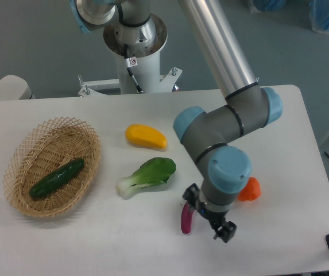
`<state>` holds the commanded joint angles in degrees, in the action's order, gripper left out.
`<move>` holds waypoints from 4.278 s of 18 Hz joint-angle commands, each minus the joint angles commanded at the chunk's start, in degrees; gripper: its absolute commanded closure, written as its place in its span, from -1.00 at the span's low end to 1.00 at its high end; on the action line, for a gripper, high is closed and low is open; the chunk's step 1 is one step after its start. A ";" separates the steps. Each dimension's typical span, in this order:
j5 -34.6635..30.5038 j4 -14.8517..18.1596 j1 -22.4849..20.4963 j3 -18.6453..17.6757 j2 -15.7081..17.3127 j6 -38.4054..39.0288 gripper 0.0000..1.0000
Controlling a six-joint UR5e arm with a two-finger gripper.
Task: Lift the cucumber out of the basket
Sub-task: 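Move the gripper over the table toward the wicker basket, then lower the gripper into the basket and close it on the green cucumber, then lift the cucumber out of the basket and carry it beside the eggplant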
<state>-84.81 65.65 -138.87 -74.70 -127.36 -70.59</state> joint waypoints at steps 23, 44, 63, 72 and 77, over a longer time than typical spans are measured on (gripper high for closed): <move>1.93 5.63 20.82 -19.07 14.68 19.68 -1.00; 0.44 -10.72 30.06 -23.65 10.20 34.64 -1.00; -3.25 -11.08 28.66 -23.39 12.39 36.57 0.97; -2.81 1.12 21.64 -13.03 13.63 31.39 0.97; -2.81 5.80 14.96 -7.14 11.18 22.70 0.95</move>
<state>-87.63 71.46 -123.91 -81.84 -116.18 -47.89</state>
